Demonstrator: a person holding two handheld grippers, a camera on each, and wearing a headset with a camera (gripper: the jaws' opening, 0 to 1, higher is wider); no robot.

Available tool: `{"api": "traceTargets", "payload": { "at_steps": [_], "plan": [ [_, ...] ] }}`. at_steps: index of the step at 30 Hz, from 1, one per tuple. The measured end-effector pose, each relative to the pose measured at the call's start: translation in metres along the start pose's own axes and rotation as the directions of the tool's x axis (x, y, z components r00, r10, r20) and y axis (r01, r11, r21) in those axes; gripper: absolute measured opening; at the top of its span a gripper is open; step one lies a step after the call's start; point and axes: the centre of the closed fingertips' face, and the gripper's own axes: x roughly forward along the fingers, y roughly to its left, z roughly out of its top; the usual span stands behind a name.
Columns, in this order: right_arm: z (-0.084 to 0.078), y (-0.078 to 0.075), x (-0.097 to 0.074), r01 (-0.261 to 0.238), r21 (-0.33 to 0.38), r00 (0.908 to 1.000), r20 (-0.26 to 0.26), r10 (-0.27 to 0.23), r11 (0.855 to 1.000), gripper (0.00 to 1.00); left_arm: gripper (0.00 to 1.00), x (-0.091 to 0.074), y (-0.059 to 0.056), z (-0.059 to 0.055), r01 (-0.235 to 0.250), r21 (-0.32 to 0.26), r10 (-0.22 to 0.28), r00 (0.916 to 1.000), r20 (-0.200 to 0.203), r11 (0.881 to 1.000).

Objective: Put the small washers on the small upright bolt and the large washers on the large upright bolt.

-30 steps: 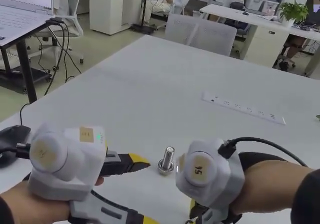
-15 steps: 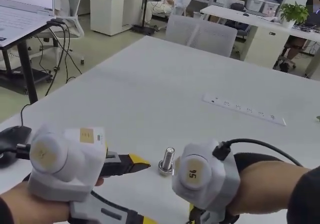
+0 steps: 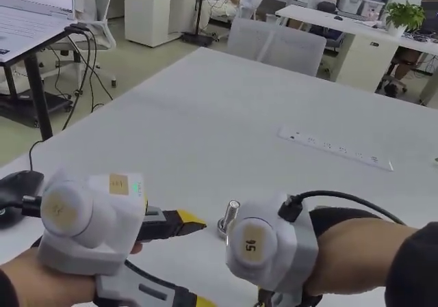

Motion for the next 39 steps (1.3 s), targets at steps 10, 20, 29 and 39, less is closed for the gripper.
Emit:
{"api": "traceTargets", "payload": {
  "at_steps": [10,20,29,39],
  "plan": [
    [-0.002,-0.001,-0.001,-0.011,0.030,0.9983,0.058,0.009,0.999,0.14,0.75,0.001,0.000,-0.001,0.002,0.002,-0.002,0.9999,-0.010,1.000],
    [-0.014,-0.007,-0.002,-0.006,0.071,0.9971,0.076,0.000,0.997,0.14,0.75,0.002,0.000,-0.002,0.004,0.000,-0.004,0.9999,-0.015,1.000],
    [-0.027,-0.011,-0.010,0.000,0.115,0.9964,0.084,-0.010,0.993,0.14,0.75,0.003,-0.002,-0.002,0.008,-0.002,-0.008,0.9998,-0.018,1.000],
    [-0.050,-0.019,-0.021,0.024,0.157,0.9968,0.072,-0.036,0.987,0.14,0.75,0.003,-0.002,-0.003,0.008,-0.004,-0.008,0.9998,-0.018,1.000]
  ]
}}
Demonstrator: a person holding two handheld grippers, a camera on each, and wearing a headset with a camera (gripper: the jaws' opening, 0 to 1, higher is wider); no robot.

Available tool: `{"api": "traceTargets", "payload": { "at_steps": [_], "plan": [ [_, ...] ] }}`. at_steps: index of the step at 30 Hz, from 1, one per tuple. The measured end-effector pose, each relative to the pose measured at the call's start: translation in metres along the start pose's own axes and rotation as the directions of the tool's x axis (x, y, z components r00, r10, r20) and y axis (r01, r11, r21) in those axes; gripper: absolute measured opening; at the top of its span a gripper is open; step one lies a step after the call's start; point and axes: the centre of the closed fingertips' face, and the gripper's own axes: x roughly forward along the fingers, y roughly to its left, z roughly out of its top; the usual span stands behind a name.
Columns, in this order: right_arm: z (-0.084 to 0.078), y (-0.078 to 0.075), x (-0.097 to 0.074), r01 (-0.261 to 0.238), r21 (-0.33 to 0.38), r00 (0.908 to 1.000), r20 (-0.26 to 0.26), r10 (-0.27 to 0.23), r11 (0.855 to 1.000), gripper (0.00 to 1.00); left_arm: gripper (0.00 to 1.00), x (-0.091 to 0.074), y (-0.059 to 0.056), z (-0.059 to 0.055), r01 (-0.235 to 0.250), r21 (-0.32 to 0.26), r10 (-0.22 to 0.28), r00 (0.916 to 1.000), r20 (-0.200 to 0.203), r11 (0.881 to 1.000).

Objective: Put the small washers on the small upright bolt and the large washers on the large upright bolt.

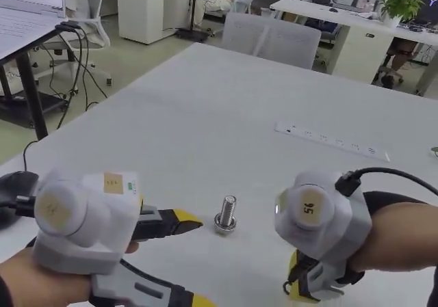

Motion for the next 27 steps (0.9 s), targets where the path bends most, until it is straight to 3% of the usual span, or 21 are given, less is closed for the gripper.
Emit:
{"api": "traceTargets", "payload": {
  "at_steps": [15,27],
  "plan": [
    [-0.029,-0.016,-0.021,0.043,0.092,0.9991,0.004,-0.043,0.995,0.14,0.75,0.000,-0.001,0.000,0.003,0.001,-0.003,1.0000,-0.005,1.000],
    [-0.050,-0.038,-0.046,0.105,0.160,0.9942,0.006,-0.107,0.981,0.14,0.75,0.000,-0.001,-0.001,0.006,0.003,-0.006,1.0000,-0.005,1.000]
  ]
}}
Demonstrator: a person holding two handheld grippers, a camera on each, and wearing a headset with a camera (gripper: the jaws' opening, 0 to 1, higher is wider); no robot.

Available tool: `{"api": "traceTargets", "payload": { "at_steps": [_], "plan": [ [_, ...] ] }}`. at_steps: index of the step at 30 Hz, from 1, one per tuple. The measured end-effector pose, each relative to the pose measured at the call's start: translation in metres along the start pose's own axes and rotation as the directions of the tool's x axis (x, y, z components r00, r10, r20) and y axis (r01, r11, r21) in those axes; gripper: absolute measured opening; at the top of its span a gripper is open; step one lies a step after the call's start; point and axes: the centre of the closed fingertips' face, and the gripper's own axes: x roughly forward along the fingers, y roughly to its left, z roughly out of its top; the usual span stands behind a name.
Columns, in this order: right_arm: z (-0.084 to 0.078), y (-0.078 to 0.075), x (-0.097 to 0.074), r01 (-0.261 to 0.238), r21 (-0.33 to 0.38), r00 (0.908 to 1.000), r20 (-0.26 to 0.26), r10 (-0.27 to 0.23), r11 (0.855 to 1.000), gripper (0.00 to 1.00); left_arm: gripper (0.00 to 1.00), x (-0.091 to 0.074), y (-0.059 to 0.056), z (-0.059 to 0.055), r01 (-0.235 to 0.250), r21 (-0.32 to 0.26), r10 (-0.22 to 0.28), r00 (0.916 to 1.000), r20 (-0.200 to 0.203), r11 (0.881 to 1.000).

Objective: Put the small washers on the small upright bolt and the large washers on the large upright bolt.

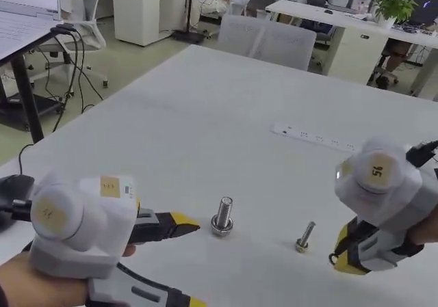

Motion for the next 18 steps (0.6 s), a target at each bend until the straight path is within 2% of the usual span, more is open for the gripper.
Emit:
{"api": "traceTargets", "payload": {
  "at_steps": [7,18],
  "plan": [
    [0.000,-0.012,-0.010,0.030,-0.002,0.9996,0.002,-0.030,1.000,0.14,0.75,0.000,0.001,-0.001,-0.002,-0.002,0.002,1.0000,0.002,1.000],
    [0.021,-0.028,-0.018,0.061,-0.050,0.9981,0.016,-0.060,0.997,0.14,0.75,-0.001,0.003,-0.002,-0.004,-0.006,0.004,1.0000,0.003,1.000]
  ]
}}
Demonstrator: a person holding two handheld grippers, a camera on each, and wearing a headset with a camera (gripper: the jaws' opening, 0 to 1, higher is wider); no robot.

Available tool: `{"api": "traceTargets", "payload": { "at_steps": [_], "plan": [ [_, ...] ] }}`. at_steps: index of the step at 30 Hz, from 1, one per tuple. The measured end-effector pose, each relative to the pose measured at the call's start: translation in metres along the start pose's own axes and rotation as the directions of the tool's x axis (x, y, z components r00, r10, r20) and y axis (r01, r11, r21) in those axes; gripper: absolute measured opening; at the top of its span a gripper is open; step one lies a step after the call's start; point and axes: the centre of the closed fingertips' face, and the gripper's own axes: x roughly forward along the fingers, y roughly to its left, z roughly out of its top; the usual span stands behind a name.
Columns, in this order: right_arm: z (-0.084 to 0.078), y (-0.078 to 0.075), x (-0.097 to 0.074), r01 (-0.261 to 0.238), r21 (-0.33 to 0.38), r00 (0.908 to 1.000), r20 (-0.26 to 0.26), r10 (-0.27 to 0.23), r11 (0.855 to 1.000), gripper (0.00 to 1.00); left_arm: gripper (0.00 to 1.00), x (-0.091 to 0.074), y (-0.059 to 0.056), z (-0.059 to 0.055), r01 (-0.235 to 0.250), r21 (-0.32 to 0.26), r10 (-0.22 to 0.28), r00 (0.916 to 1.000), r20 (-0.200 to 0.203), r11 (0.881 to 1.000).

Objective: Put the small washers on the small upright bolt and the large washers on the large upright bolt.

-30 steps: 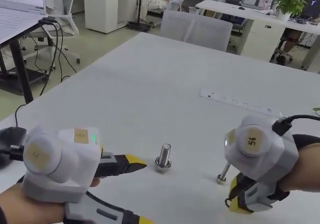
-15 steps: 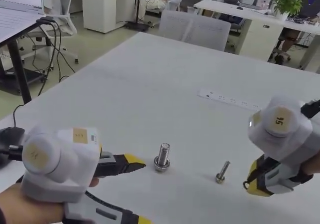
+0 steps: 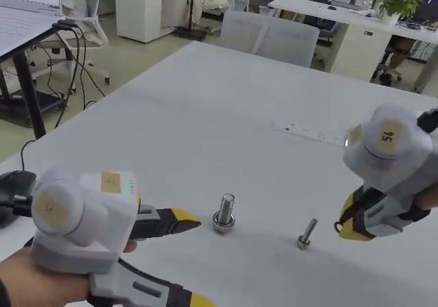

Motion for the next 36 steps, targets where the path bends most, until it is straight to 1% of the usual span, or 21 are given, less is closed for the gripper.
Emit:
{"api": "traceTargets", "payload": {
  "at_steps": [5,10,20,25,36],
  "plan": [
    [0.013,-0.004,0.001,-0.003,-0.030,1.0000,0.007,0.003,1.000,0.14,0.75,0.000,0.000,-0.001,-0.002,-0.002,0.002,1.0000,-0.001,1.000],
    [0.019,-0.006,0.006,-0.014,-0.057,0.9999,0.004,0.014,0.998,0.14,0.75,-0.001,0.001,-0.001,-0.004,-0.005,0.004,1.0000,0.000,1.000],
    [0.019,-0.007,0.017,-0.041,-0.074,0.9991,-0.016,0.040,0.996,0.14,0.75,0.000,0.001,-0.002,-0.005,-0.010,0.005,1.0000,0.000,1.000],
    [0.020,-0.004,0.020,-0.057,-0.078,0.9983,-0.019,0.055,0.995,0.14,0.75,0.000,0.000,-0.003,-0.004,-0.012,0.004,1.0000,-0.002,1.000],
    [0.016,-0.002,0.027,-0.071,-0.084,0.9971,-0.035,0.068,0.994,0.14,0.75,0.000,-0.001,-0.005,-0.009,-0.016,0.009,0.9999,-0.007,1.000]
  ]
}}
